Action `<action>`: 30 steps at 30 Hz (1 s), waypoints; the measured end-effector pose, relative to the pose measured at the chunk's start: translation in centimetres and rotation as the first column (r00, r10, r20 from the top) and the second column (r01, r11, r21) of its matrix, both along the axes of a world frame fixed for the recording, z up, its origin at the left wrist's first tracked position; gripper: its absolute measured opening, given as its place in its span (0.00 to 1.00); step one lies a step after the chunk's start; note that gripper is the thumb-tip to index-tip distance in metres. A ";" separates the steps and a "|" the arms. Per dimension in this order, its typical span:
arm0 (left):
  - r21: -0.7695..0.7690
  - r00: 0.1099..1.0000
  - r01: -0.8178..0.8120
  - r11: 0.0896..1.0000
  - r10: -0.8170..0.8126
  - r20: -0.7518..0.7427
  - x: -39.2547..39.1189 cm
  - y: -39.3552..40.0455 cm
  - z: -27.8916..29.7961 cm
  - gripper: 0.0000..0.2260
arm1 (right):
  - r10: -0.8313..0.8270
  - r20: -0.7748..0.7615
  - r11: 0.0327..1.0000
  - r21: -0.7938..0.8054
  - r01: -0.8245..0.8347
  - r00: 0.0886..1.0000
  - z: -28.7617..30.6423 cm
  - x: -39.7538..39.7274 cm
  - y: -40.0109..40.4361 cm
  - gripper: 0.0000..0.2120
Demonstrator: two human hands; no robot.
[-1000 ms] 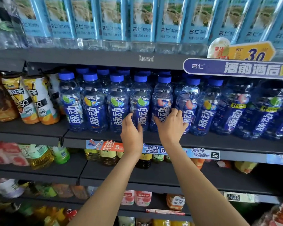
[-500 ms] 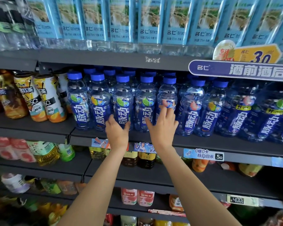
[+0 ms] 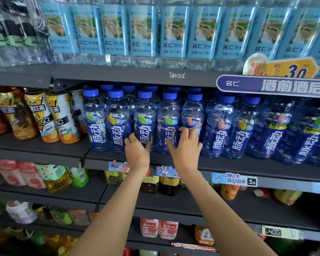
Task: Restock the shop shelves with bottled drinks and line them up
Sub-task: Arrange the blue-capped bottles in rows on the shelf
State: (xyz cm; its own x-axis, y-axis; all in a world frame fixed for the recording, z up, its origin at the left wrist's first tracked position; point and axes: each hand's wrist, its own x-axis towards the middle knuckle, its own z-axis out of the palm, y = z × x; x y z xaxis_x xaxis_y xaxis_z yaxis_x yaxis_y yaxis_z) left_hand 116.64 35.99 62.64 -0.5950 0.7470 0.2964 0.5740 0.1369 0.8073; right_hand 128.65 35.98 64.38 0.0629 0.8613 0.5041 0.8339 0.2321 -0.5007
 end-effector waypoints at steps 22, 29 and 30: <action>0.171 1.000 -0.024 0.985 0.025 -0.004 -3.7 -2.1 -1.4 0.23 | 0.017 0.082 0.993 -0.121 -0.007 0.997 0.7 -1.1 0.1 0.23; 0.229 0.989 0.025 0.973 0.009 -0.146 -2.4 -3.2 -0.8 0.18 | -0.008 0.034 0.987 -0.160 0.013 0.999 0.6 -0.7 -0.3 0.27; 0.228 0.988 0.054 0.972 -0.018 -0.155 -1.7 -3.1 -0.6 0.18 | -0.012 0.030 0.982 -0.188 0.017 0.999 0.5 -0.7 -0.3 0.28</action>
State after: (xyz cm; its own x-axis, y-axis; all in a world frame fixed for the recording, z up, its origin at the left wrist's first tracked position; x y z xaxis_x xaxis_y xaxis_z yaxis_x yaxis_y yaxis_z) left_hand 114.98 32.92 62.07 -0.5041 0.6680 0.5474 0.6929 -0.0655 0.7180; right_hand 127.98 35.64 64.90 0.0644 0.9402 0.3346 0.8510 0.1234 -0.5104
